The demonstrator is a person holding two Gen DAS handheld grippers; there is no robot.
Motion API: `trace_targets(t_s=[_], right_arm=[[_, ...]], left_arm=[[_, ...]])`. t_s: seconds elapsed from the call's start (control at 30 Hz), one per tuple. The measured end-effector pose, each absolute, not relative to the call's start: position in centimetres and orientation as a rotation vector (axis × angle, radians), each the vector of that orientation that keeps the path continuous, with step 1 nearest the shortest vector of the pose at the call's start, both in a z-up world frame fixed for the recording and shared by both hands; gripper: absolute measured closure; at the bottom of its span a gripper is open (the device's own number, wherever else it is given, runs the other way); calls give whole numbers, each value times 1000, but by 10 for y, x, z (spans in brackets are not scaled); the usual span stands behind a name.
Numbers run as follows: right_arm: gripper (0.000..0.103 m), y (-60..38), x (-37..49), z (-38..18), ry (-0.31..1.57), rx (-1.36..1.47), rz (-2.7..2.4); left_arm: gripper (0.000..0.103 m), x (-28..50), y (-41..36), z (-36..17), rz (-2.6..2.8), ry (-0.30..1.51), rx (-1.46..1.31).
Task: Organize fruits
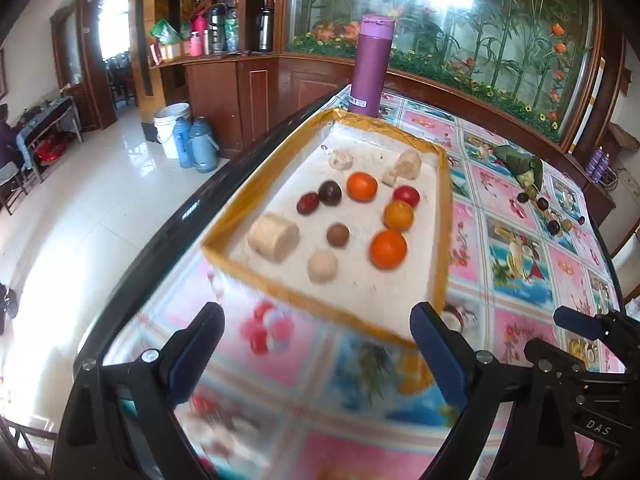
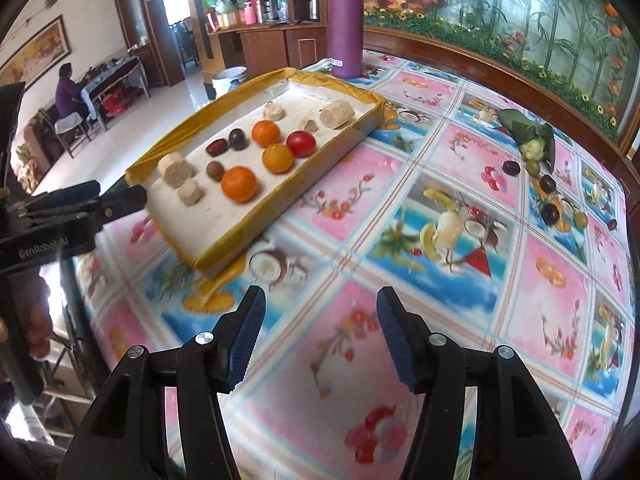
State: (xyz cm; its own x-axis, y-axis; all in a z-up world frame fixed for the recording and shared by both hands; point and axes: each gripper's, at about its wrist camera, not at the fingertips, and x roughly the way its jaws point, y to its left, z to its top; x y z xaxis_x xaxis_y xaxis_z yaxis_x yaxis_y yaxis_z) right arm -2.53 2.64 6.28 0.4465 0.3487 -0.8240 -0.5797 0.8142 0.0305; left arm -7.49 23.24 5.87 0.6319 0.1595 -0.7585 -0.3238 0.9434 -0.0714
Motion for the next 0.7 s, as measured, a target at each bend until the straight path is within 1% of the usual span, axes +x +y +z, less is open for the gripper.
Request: trace_targets(t_s=[0.07, 0.13, 0.27, 0.33, 0.4, 0.5, 0.67, 0.7], right_arm=[[43, 22, -37, 66, 928, -288, 600], [28, 19, -46, 69, 905, -311, 611], [25, 13, -59, 77, 861, -331, 631], [20, 12, -64, 79, 848, -354, 611], [19, 12, -65, 79, 855, -359, 589], [18, 11, -65, 81, 859, -339, 565], [16, 15, -66, 78, 855, -324, 517], [14, 17, -66, 77, 861, -320, 506]], left_arm=[[8, -87, 219, 55, 306, 850, -216], [8, -97, 209, 51, 320, 867, -231], [8, -112, 203, 42, 352, 925, -277], [8, -119, 203, 41, 361, 909, -276], [8, -120, 204, 43, 365, 890, -259], [2, -120, 206, 46, 368, 880, -235], [1, -120, 203, 52, 373, 833, -173], [1, -120, 203, 54, 371, 826, -156]])
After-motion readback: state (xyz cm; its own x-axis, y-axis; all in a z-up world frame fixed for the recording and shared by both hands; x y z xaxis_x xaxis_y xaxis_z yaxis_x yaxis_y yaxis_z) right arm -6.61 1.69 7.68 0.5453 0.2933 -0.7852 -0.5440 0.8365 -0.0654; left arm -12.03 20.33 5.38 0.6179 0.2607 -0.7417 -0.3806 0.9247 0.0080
